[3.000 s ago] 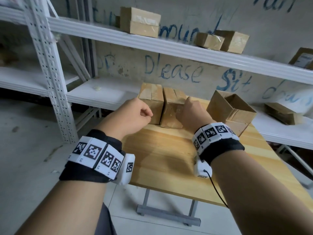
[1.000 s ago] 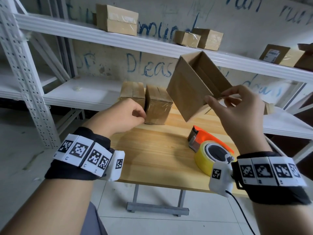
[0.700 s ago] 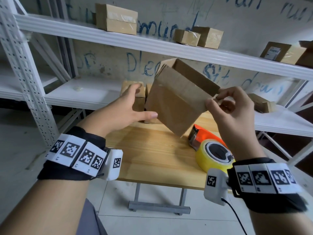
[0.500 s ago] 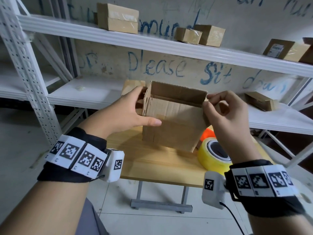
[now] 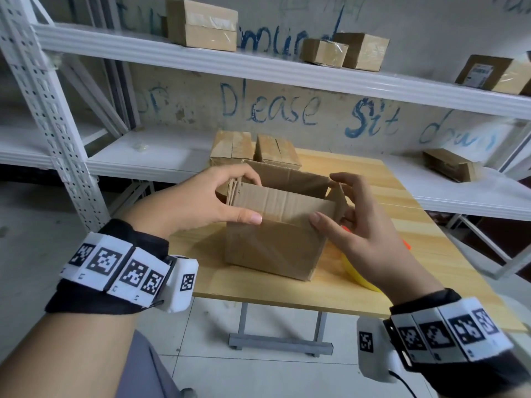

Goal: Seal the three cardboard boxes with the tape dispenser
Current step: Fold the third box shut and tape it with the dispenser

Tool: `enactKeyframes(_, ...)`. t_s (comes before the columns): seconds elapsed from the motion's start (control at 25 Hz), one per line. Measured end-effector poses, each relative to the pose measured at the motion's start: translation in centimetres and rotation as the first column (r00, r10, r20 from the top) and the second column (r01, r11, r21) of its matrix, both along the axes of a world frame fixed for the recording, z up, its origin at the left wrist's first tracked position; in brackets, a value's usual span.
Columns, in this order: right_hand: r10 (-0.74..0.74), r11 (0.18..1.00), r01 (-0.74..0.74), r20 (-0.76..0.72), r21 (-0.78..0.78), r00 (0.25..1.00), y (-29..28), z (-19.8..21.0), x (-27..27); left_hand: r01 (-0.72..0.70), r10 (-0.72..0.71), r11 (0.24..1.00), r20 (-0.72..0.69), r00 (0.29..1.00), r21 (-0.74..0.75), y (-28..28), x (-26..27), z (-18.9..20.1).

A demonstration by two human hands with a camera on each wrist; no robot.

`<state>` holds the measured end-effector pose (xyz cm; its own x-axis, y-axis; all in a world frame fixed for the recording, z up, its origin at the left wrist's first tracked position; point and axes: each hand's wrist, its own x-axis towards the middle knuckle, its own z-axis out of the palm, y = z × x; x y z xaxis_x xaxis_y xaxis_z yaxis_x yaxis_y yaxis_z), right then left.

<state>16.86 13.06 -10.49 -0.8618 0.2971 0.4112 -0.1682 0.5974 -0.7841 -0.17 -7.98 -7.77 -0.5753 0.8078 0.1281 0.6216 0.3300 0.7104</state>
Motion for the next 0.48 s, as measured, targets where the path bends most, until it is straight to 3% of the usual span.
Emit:
enactKeyframes(0.12,0.006,1.000,-0.005,0.024,-0.016,1.000,-0.16,-0.31,-0.08,0.013,-0.015,0.997,0.022,1.000,0.076,0.47,-0.63,-0.61)
enactKeyframes(0.36,-0.056,0.994,0.039,0.167,0.101,0.984,-0.89,-0.32,0.17,0.025,-0.042,0.987,0.105,0.994,0.162,0.81,-0.32,-0.71)
enactKeyframes(0.48,-0.042,0.993,0.021,0.179,0.117,0.983,-0.98,0.00,0.01,0.089,-0.104,0.986,0.106,0.989,0.138,0.66,0.05,-0.55)
